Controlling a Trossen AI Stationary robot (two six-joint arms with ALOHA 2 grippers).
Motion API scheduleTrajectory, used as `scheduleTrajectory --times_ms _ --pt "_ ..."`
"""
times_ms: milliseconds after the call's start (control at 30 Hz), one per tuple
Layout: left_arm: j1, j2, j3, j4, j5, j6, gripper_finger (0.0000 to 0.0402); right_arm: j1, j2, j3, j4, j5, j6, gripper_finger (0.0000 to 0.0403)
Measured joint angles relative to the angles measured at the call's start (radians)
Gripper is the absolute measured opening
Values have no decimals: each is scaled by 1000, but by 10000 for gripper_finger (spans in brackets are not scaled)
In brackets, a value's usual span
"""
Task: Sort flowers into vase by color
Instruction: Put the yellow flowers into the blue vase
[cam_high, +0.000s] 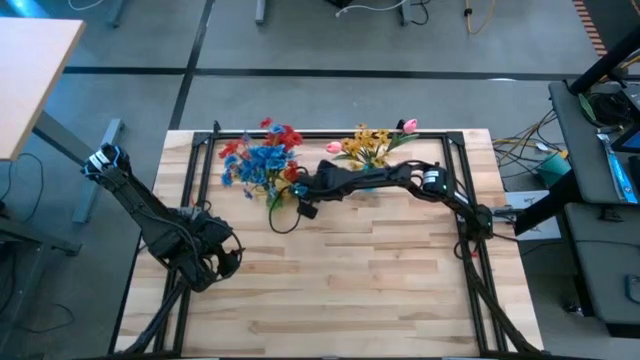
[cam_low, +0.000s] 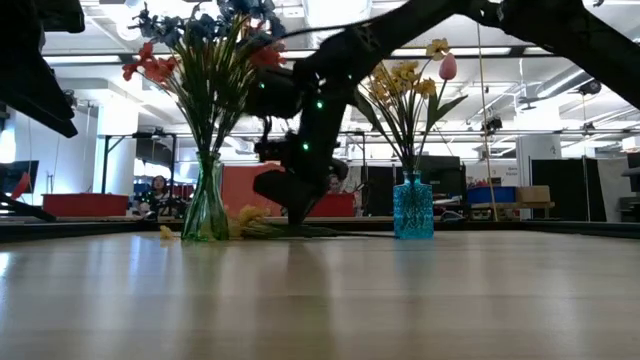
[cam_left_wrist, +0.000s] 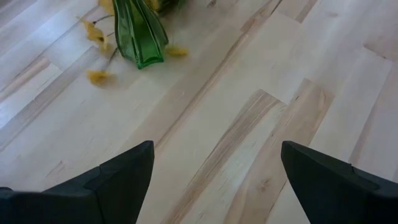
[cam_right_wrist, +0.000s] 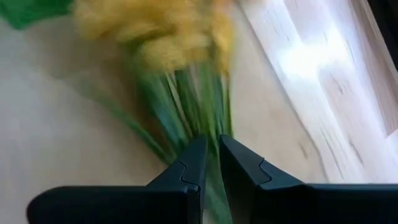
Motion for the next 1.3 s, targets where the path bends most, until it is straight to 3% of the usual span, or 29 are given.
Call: scheduleTrajectory --times_ms 633,1200,1300 --pt "0 0 0 2 2 0 335 102 1 44 -235 4 94 38" --pt "0 0 0 10 5 0 335 238 -2 93 -642 -43 222 38" --pt "0 0 0 12 5 0 335 263 -19 114 -651 -41 223 38"
